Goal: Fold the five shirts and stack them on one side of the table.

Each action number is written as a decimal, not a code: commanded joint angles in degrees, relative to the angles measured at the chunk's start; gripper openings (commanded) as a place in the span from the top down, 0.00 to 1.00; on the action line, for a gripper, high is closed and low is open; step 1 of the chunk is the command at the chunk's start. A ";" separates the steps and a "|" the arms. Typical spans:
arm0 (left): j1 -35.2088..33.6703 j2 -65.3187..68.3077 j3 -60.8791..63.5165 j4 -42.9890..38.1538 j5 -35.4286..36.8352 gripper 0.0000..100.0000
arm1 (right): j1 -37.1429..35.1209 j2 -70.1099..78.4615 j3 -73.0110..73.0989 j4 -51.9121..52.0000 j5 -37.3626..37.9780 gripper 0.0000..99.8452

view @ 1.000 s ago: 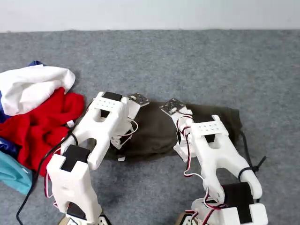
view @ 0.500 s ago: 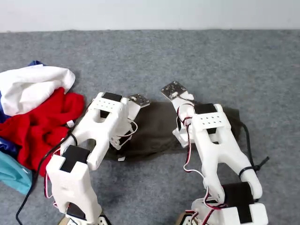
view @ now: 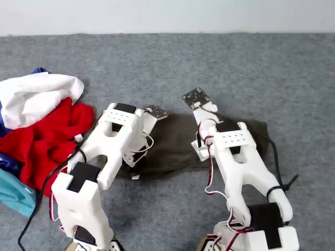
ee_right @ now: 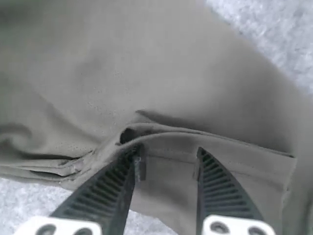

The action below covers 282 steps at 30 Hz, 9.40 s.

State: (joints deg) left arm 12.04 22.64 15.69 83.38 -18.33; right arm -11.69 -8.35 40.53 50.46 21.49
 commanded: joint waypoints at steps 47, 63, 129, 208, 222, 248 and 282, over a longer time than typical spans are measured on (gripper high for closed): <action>0.18 0.18 -11.03 12.66 -0.70 0.92 | 9.45 -22.02 -7.65 27.03 4.84 0.82; -10.55 0.79 -28.88 15.91 10.99 0.91 | 17.27 -22.55 -2.29 27.12 4.75 0.82; -19.60 9.32 -33.71 17.32 7.38 0.86 | 17.19 -22.11 2.99 22.02 4.48 0.83; 2.90 1.05 -39.69 17.14 10.64 0.99 | 22.29 -22.46 2.81 21.93 3.08 0.83; 23.38 1.67 -48.57 16.97 11.87 0.99 | 37.85 -22.46 2.81 21.93 3.16 0.83; 31.38 26.55 -76.97 17.14 17.49 0.99 | 37.58 -22.46 2.99 21.93 2.73 0.83; 33.85 30.51 -76.88 7.65 17.41 0.89 | 43.21 -22.55 0.97 21.93 0.35 0.83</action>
State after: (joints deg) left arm 45.45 53.85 -59.12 89.98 -1.27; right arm 28.31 -29.36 43.78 73.05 22.46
